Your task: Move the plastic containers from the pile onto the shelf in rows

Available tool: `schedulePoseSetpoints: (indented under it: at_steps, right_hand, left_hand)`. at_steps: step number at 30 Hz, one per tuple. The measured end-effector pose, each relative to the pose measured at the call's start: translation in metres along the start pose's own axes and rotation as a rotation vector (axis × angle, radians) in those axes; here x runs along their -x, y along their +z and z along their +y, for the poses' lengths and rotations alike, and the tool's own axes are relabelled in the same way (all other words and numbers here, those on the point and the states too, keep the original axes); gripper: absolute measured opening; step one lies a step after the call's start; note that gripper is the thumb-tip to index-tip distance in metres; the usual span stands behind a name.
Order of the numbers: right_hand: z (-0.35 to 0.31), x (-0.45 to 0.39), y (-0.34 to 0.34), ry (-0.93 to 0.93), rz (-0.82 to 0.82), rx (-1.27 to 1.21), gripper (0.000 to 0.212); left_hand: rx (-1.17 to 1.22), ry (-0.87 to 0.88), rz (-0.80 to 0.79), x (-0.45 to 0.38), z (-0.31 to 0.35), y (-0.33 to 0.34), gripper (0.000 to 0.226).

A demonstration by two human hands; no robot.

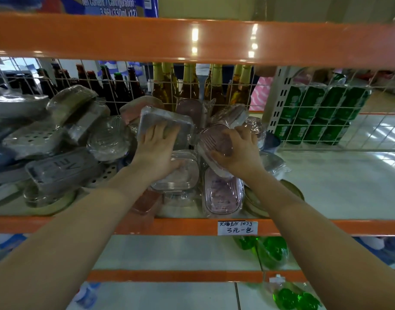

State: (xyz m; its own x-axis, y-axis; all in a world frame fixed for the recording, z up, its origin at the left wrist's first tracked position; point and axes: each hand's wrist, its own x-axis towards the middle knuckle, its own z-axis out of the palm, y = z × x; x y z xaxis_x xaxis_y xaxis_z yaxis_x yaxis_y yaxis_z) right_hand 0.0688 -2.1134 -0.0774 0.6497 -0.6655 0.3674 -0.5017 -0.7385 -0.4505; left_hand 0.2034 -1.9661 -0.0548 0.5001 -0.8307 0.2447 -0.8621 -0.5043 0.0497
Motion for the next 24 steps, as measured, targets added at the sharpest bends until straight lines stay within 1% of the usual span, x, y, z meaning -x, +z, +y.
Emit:
schedulePoseSetpoints:
  at_steps: [5, 7, 11, 15, 20, 22, 24]
  right_hand:
    - [0.001, 0.012, 0.0, 0.007, 0.027, -0.012, 0.064]
    - [0.003, 0.015, -0.002, 0.022, 0.017, -0.012, 0.061]
    - [0.002, 0.022, -0.007, 0.011, 0.059, -0.005, 0.057]
    - [-0.005, 0.03, -0.008, -0.046, 0.042, 0.051, 0.054]
    - [-0.012, 0.045, -0.006, -0.104, 0.058, 0.079, 0.048]
    - [-0.014, 0.054, -0.001, -0.168, 0.099, 0.065, 0.044]
    - [-0.016, 0.064, 0.009, -0.222, 0.144, 0.026, 0.038]
  left_hand:
    - [0.061, -0.068, -0.015, 0.008, 0.003, 0.006, 0.088]
    - [0.063, -0.072, -0.023, 0.011, 0.002, 0.009, 0.085]
    - [0.114, -0.069, 0.003, 0.021, 0.0, 0.01, 0.075]
    - [0.158, -0.048, 0.076, 0.032, -0.001, 0.008, 0.058]
    - [0.194, -0.043, 0.126, 0.053, -0.003, 0.012, 0.045]
    - [0.216, -0.048, 0.165, 0.065, -0.005, 0.016, 0.037]
    - [0.232, -0.063, 0.158, 0.078, -0.008, 0.019, 0.032]
